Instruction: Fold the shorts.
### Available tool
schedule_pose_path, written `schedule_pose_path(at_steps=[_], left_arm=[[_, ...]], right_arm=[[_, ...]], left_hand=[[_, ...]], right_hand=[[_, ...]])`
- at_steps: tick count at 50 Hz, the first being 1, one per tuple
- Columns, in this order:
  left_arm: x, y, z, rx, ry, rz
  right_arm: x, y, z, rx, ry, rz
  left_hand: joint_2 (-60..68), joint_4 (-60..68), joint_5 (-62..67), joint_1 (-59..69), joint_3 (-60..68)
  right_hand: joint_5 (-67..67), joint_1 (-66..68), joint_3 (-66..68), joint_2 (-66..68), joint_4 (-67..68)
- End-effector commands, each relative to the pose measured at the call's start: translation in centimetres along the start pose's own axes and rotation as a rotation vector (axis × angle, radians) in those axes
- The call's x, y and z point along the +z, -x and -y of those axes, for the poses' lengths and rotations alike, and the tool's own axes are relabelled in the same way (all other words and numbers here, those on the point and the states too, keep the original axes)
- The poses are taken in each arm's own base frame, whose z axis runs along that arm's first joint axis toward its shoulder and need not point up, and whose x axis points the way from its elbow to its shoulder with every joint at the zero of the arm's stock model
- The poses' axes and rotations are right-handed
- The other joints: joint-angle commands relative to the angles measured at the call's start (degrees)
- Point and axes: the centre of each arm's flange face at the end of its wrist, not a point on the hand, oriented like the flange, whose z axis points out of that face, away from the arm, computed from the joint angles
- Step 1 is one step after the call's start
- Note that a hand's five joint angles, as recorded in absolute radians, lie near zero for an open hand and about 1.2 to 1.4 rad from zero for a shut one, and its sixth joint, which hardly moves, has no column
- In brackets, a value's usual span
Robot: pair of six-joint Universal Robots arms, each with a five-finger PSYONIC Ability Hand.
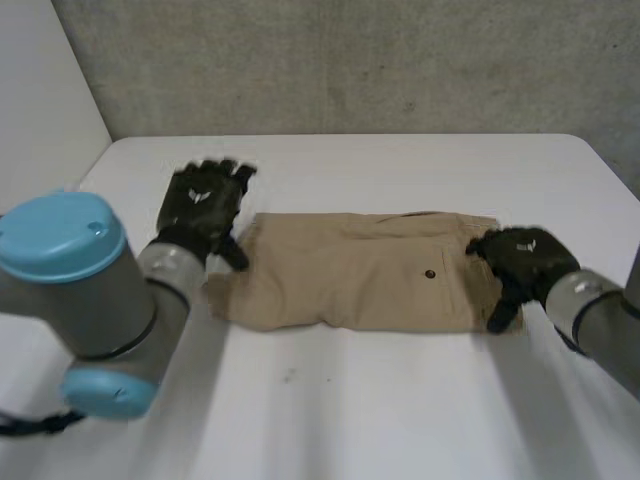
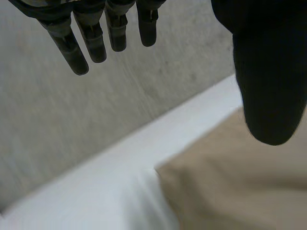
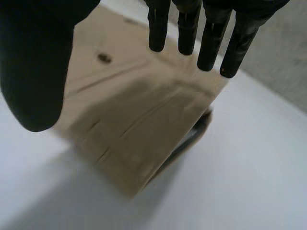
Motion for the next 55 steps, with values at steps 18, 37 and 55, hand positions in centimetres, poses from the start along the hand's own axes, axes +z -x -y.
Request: schedule_pose_path(at_steps=[18, 37, 55], left_arm=[[-2.0, 1.4, -3.4, -0.071, 0.126, 0.011], [-2.3, 1.9, -3.1, -0.075, 0.121, 0.027], [-2.1, 2.8, -2.4, -0.079, 0.098, 0.053]], right_arm=[[2.6, -4.1, -4.1, -0.126, -0.006, -0.256], [0.2, 4.4, 8.9, -0.521, -0.373, -0.118], [-2.3, 21.0, 4.8, -0.548, -0.495, 0.487]], left_hand=[[-1.69, -1.84, -2.79, -1.07, -2.33], [-1.69, -1.84, -2.79, -1.07, -2.33], [-1.69, -1.84, -2.79, -1.07, -2.33]], right_hand=[[62.08, 65.11, 62.00, 62.10, 62.23], [62.08, 65.11, 62.00, 62.10, 62.23], [7.41, 10.44, 7.33, 7.43, 7.57]])
